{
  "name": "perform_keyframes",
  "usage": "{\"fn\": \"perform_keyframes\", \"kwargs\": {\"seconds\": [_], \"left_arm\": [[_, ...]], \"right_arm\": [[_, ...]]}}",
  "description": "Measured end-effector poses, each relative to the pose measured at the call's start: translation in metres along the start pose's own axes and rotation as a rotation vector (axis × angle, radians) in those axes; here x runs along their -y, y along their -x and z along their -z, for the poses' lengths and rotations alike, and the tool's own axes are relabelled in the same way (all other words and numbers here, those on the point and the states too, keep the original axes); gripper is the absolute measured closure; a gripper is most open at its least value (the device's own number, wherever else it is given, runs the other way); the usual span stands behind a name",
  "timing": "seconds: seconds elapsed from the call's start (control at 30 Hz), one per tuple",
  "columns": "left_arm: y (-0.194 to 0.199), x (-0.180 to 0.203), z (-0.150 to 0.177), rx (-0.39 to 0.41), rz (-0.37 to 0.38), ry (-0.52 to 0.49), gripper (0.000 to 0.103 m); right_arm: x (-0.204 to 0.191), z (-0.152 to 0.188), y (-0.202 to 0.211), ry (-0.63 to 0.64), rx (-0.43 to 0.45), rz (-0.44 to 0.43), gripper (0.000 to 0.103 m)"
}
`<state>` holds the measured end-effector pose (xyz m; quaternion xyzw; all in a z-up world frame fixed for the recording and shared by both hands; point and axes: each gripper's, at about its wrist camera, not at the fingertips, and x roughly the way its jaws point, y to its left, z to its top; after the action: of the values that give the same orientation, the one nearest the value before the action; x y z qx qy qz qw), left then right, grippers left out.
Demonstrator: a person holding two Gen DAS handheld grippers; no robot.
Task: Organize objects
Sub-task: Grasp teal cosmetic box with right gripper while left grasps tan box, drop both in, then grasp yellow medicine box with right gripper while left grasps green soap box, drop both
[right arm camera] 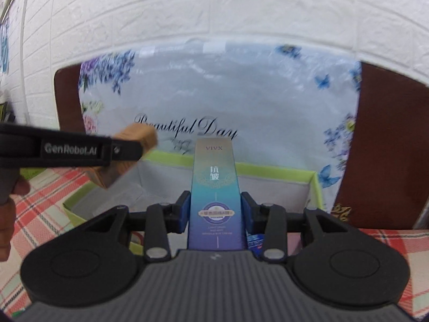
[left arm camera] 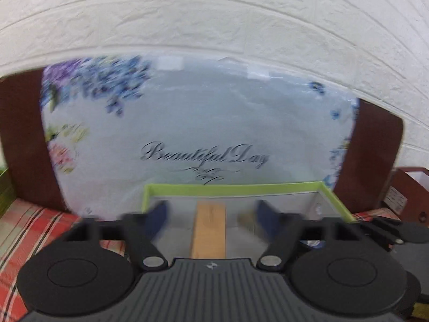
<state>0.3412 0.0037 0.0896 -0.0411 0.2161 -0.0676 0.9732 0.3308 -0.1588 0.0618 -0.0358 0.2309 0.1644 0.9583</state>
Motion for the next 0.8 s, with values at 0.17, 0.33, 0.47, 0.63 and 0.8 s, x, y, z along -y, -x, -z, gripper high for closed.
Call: {"fn": "perform_keyframes", "kwargs": {"seconds": [0.17, 0.33, 0.47, 0.63, 0.8], "left_arm": [[0.01, -0.005, 0.014, 0.018, -0.02, -0.025, 0.012], [0.043, 0.001, 0.012, 0.048, -0.015, -0.063, 0.012], [0.084, 0.004, 0.015, 0.059, 0.004, -0.068, 0.012], [0.133, 0.01, 0.037, 0.021, 0.004, -0.075, 0.012], [0.169, 0.012, 0.083, -0.038, 0.048, -0.065, 0.011]], "right_arm": [[-0.003, 0.016, 0.008, 0.048, 0.043, 0.026, 0.017], [0.002, 0.009, 0.044, 0.04, 0.099, 0.031, 0.001], [0.004, 0.006, 0.09, 0.027, 0.156, 0.019, 0.0], [0.0, 0.02, 0.15, 0.028, 0.197, 0.003, 0.0], [-0.008, 0.053, 0.2, 0.032, 0.209, 0.006, 0.0]]}}
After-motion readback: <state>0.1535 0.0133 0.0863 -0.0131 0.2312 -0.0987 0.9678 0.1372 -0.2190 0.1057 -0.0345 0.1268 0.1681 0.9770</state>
